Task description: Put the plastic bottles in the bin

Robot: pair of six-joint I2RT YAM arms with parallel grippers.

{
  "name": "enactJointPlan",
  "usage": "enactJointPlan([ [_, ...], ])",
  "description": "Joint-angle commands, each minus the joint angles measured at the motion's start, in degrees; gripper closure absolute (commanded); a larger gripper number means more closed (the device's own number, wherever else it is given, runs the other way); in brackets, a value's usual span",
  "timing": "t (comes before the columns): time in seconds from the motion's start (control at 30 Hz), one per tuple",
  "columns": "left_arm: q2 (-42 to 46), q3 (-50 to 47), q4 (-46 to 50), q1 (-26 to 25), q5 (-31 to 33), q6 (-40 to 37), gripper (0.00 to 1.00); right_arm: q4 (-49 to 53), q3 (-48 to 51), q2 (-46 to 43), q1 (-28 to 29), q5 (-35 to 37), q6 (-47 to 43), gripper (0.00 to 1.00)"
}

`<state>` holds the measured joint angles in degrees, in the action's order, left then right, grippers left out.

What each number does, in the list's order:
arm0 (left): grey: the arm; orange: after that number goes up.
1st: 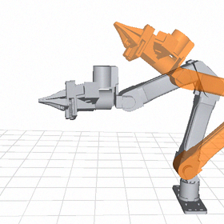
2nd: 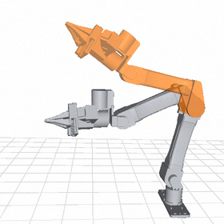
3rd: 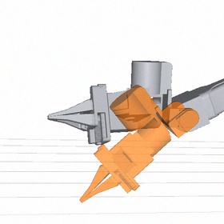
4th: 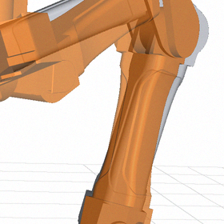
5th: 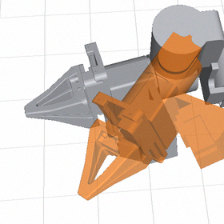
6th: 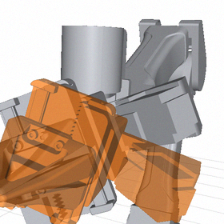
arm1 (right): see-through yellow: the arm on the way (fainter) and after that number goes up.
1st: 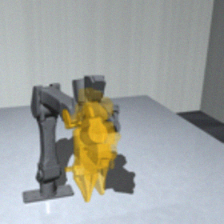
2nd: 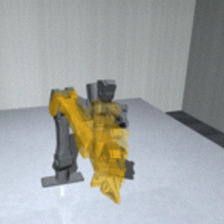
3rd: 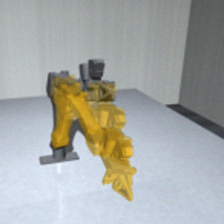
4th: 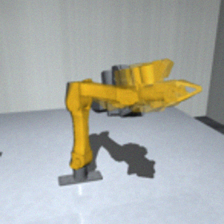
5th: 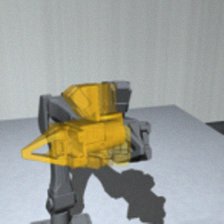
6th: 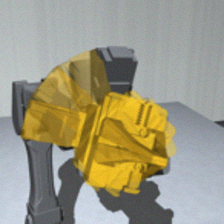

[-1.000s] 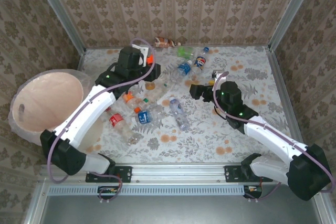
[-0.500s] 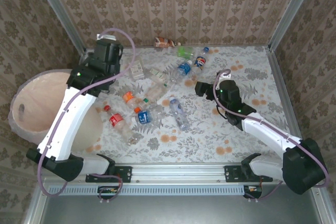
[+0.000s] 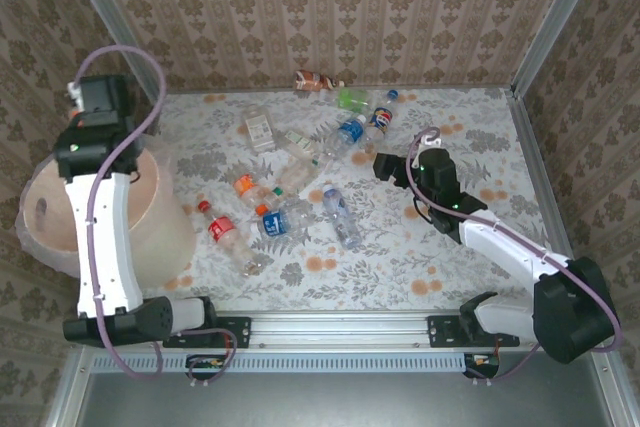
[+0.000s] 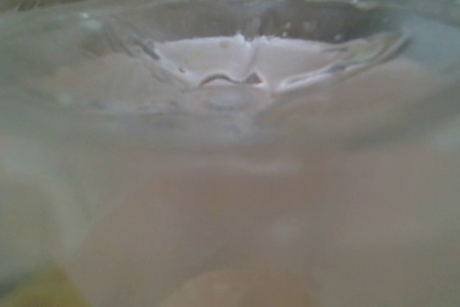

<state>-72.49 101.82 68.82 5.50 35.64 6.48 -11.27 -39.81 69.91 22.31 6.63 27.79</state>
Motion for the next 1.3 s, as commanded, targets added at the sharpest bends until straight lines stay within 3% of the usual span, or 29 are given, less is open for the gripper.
enactJointPlan([
  [0.0,3.8,-2.6,3.2,7.2,-13.4,0.3,0.48,0.9,-2.9,0.7,-0.5,-1.7,-0.8,0.01],
  [0.2,4.7,-8.5,3.3,18.8,-24.2,-0.4,0.47,0.5,-4.2,1.6,-0.8,-3.0,-0.7,0.0],
  [0.47,-0.4,-13.0,0.7,22.8,-28.6,0.1,0.46,2.3,-5.7,1.6,-0.9,-3.7,-1.8,0.0],
  [0.6,-2.7,-14.9,-1.1,23.1,-33.0,0.0,0.41,3.3,-6.1,1.6,-0.9,-4.2,-1.4,0.0],
  [0.97,-5.6,-16.1,-0.8,23.7,-34.9,-0.6,0.28,5.0,-5.5,0.1,-0.8,-3.2,-1.8,0.0],
  [1.27,1.2,-14.8,-1.6,22.0,-35.5,1.0,0.23,6.0,-4.8,0.7,-0.8,-5.6,-2.3,0.0],
])
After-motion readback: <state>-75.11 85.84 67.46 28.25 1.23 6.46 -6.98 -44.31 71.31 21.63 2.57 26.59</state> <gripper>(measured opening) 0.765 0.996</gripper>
